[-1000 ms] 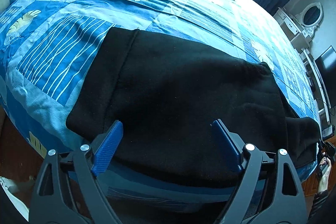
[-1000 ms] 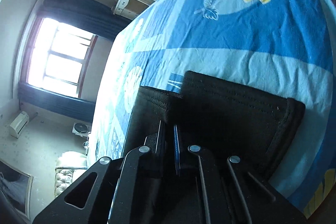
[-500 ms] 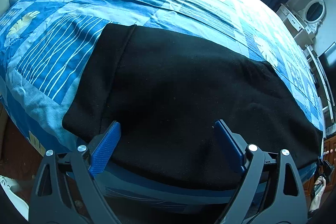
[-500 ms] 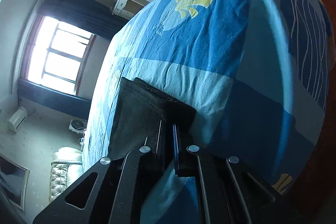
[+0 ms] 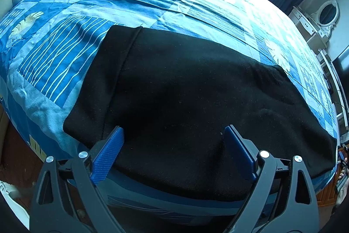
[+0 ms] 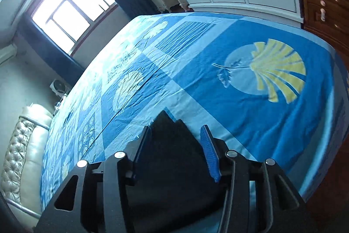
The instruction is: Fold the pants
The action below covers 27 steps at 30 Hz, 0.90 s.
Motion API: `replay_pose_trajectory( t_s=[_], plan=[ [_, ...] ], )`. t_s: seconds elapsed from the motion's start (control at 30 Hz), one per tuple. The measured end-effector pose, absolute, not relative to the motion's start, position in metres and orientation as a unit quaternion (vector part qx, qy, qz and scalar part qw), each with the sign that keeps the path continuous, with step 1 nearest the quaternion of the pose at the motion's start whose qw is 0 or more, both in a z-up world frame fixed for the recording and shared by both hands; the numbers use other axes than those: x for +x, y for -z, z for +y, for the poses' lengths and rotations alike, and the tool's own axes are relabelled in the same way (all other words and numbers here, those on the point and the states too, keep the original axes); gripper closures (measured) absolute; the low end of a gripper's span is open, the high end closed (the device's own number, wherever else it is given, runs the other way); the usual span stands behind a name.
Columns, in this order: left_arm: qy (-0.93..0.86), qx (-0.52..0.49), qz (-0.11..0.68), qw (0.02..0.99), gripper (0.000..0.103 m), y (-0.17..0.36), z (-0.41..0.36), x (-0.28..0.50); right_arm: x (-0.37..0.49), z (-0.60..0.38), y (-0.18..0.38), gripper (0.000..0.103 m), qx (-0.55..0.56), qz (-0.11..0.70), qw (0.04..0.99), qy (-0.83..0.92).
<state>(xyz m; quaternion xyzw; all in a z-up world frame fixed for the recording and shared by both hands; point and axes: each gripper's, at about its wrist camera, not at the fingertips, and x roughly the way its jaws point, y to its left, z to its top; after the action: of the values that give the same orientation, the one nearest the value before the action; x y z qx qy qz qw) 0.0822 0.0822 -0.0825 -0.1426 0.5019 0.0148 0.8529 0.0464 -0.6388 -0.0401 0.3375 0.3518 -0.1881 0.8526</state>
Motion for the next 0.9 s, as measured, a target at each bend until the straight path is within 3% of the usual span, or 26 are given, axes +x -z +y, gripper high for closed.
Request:
replay_pose_trajectory(
  t_s=[0.17, 0.3, 0.83, 0.87, 0.9],
  plan=[
    [-0.021, -0.124, 0.5, 0.857, 0.01, 0.083, 0.077, 0.081, 0.104, -0.627, 0.061, 0.047, 0.243, 0.444, 0.844, 0.178],
    [-0.026, -0.118, 0.498, 0.859, 0.009, 0.085, 0.075, 0.082, 0.103, -0.623, 0.068, 0.096, 0.205, 0.46, 0.841, 0.198],
    [-0.023, -0.115, 0.489, 0.864, 0.006, 0.085, 0.072, 0.081, 0.038, -0.668, 0.075, 0.095, 0.414, 0.341, 0.829, 0.16],
    [-0.021, -0.109, 0.487, 0.866, 0.006, 0.084, 0.071, 0.079, 0.03, -0.674, 0.073, 0.091, 0.432, 0.336, 0.824, 0.15],
    [-0.02, -0.105, 0.484, 0.868, 0.006, 0.082, 0.07, 0.077, 0.022, -0.68, 0.072, 0.073, 0.444, 0.333, 0.819, 0.144]
  ],
)
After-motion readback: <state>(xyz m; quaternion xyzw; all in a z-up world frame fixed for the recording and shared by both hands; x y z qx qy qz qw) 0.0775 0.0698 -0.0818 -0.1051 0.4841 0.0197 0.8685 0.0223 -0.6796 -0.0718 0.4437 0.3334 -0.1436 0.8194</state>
